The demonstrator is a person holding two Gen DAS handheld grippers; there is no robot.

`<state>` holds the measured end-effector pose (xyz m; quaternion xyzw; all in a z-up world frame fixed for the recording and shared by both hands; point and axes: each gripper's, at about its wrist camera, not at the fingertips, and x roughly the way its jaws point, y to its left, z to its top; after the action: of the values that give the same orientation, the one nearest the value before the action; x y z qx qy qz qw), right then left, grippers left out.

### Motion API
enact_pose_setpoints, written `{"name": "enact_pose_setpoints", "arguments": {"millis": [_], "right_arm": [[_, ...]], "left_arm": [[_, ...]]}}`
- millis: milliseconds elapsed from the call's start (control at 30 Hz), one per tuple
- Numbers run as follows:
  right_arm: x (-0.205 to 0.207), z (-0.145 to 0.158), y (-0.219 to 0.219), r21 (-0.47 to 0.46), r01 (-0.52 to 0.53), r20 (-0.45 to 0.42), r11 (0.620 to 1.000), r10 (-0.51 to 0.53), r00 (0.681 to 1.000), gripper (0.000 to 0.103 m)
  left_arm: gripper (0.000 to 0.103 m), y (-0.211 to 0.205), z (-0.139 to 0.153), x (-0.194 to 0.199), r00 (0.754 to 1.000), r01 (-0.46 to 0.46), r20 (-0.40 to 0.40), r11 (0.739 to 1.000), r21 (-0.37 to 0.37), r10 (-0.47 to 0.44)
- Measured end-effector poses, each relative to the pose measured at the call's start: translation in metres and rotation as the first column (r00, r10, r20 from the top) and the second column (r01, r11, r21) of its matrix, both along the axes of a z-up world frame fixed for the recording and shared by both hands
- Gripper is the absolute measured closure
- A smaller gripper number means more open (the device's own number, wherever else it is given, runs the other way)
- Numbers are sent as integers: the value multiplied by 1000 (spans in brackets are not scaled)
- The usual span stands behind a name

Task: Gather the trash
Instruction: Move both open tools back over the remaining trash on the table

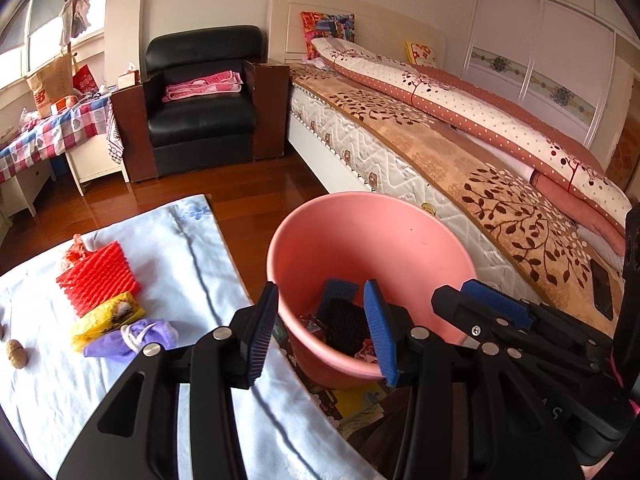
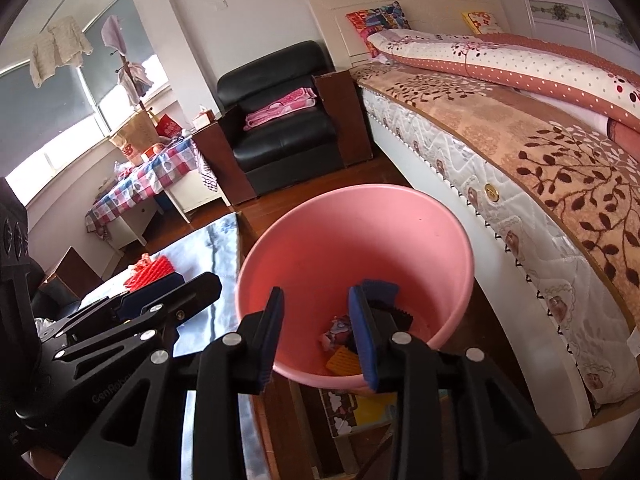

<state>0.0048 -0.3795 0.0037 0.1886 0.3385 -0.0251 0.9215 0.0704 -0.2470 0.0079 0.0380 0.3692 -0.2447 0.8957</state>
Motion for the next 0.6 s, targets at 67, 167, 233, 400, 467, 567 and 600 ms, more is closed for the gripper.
{"name": "enact_pose_setpoints", "arguments": {"millis": [67,167,233,400,467,567,600], "right_arm": [[-1,2,4,-1,-3,6,1000,3,1000,68],[-2,3,11,4,-7,11,1000,7,1000,67],[-2,3,17,5,-19,7,1000,19,1000,67],[1,3,34,0,-47,-1,999,47,999,67],[3,2,42,5,-60,-6,998,60,998,67],[5,0,53,7,-77,-10,997,77,997,67],[4,0,57,8,-82,-10,997,82,997,67]], "left_arm": [[58,6,1,-2,1000,-7,2,1000,-1,7],[58,16,0,-4,1000,-20,3,1000,4,20],[58,25,-2,-6,999,-30,12,999,12,30],[58,50,-11,-9,998,-64,8,998,28,63],[58,60,-14,-9,997,-82,-3,996,28,82],[58,79,-20,-9,993,-114,-13,993,26,114],[58,85,-22,-9,992,-122,-15,992,25,122]]}}
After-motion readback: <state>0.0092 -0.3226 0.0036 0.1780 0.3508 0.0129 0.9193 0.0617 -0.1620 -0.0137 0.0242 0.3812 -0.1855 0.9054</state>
